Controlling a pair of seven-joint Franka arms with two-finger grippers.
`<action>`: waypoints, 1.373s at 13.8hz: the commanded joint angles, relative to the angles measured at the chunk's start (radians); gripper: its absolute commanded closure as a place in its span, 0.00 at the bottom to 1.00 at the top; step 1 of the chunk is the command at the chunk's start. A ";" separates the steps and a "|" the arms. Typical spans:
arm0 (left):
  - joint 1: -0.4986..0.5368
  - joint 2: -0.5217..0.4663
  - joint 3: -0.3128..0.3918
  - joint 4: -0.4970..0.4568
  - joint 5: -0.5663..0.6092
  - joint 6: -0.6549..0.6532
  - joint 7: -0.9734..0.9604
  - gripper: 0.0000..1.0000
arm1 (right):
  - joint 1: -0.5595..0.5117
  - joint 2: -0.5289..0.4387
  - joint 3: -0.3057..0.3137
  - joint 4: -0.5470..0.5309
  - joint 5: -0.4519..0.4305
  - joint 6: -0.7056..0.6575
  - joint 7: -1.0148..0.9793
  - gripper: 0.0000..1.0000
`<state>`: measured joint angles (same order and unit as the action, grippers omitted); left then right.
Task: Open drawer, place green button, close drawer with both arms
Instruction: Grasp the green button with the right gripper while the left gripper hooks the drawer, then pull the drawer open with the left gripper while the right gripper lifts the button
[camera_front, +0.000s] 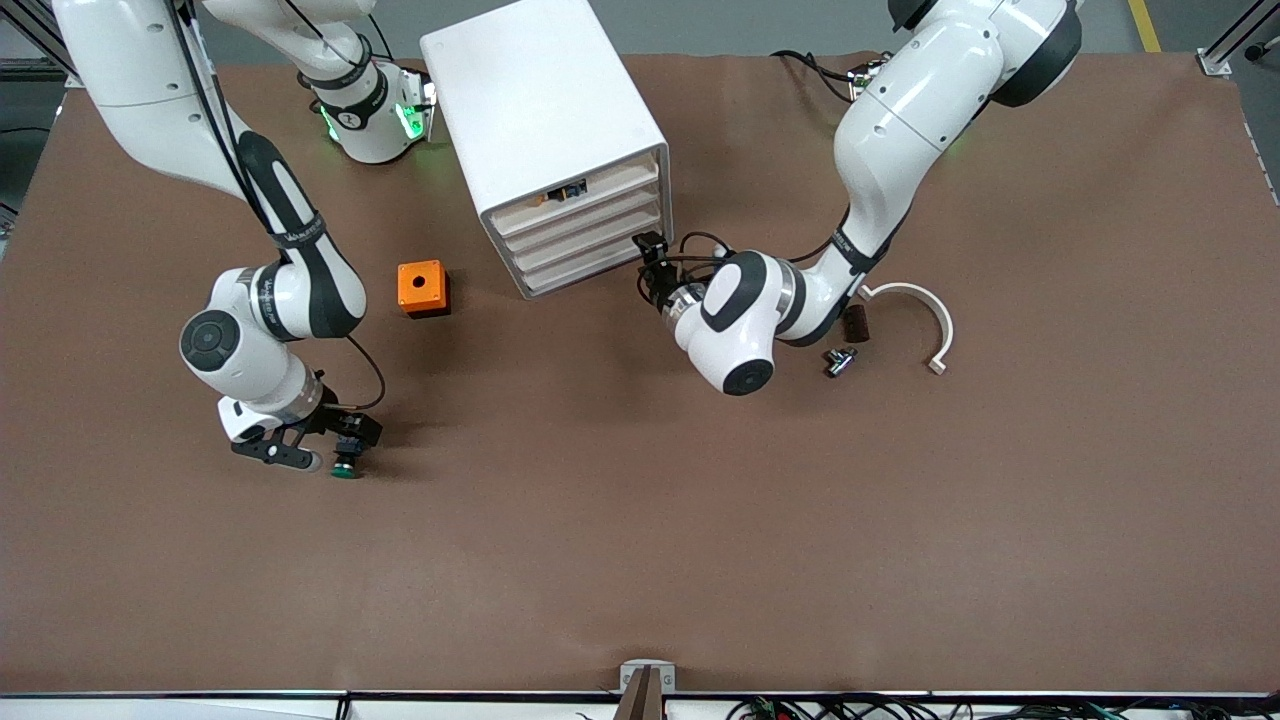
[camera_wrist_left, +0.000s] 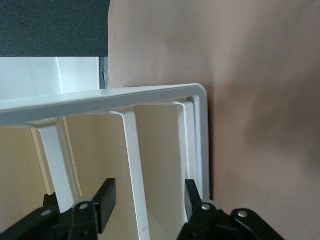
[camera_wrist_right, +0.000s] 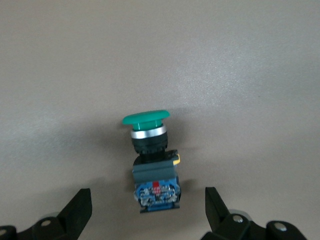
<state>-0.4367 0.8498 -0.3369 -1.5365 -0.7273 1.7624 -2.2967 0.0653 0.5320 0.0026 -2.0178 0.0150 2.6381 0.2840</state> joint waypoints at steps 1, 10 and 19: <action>-0.043 0.028 0.010 0.027 -0.026 0.018 -0.021 0.37 | -0.010 0.052 0.005 0.054 -0.018 0.000 0.012 0.00; -0.080 0.040 0.013 0.047 -0.058 0.052 -0.012 1.00 | -0.013 0.056 0.004 0.068 -0.015 -0.018 0.015 1.00; 0.007 0.037 0.131 0.194 -0.060 0.063 0.123 1.00 | 0.197 -0.269 0.014 0.080 -0.001 -0.503 0.597 1.00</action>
<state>-0.4465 0.8754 -0.1987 -1.3930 -0.7725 1.7941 -2.2437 0.1674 0.3408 0.0223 -1.9026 0.0166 2.1781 0.7100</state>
